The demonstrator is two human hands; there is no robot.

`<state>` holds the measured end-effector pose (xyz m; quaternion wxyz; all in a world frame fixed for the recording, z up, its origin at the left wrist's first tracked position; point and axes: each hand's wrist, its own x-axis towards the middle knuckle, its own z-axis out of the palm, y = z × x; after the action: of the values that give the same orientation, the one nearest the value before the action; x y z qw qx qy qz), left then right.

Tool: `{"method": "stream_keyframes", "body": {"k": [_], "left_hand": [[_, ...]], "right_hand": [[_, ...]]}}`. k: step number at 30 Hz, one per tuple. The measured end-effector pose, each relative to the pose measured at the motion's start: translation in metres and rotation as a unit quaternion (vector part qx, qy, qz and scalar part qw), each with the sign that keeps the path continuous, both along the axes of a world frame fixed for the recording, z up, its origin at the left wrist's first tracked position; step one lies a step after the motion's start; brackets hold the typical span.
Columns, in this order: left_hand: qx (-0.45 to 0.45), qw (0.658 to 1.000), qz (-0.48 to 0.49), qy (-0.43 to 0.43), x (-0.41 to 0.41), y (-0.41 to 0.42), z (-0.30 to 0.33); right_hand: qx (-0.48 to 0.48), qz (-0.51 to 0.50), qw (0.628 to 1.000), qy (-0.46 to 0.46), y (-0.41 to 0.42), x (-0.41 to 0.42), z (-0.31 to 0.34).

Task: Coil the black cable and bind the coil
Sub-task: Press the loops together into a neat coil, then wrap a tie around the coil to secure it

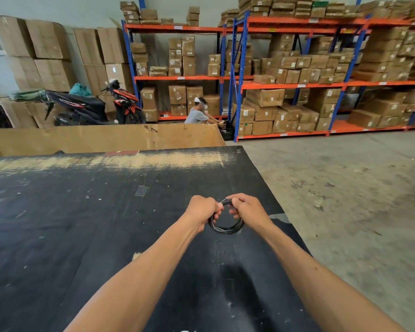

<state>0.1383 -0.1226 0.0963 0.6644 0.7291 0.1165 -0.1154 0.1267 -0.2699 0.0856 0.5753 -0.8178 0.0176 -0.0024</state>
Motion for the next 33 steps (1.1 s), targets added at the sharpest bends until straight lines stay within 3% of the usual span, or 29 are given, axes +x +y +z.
{"method": "stream_keyframes", "body": {"k": [4,9,15,22,28,30,33], "left_hand": [[0.01,1.0,-0.013,0.007,0.002,-0.018,-0.014],[0.015,1.0,-0.021,0.011,0.005,-0.035,-0.024],[0.008,0.999,-0.049,0.017,0.005,-0.049,-0.042],[-0.004,0.998,-0.058,0.02,0.004,-0.055,-0.055],[-0.015,0.998,-0.049,0.026,0.004,-0.043,-0.06],[-0.024,0.999,-0.039,0.025,0.005,-0.038,-0.059],[-0.03,0.999,-0.033,0.031,0.005,-0.036,-0.061]], "right_hand": [[-0.051,-0.005,0.998,0.02,-0.025,0.001,-0.006],[-0.104,-0.082,0.991,0.031,-0.065,-0.003,-0.011],[-0.357,-0.099,0.922,0.116,-0.117,-0.022,-0.026],[-0.441,-0.015,0.886,0.142,-0.126,-0.025,-0.054],[-0.404,-0.034,0.906,0.125,-0.112,-0.019,-0.044],[-0.32,-0.04,0.939,0.122,-0.104,-0.013,-0.031],[-0.104,-0.056,0.985,0.128,-0.103,-0.014,-0.017]]}}
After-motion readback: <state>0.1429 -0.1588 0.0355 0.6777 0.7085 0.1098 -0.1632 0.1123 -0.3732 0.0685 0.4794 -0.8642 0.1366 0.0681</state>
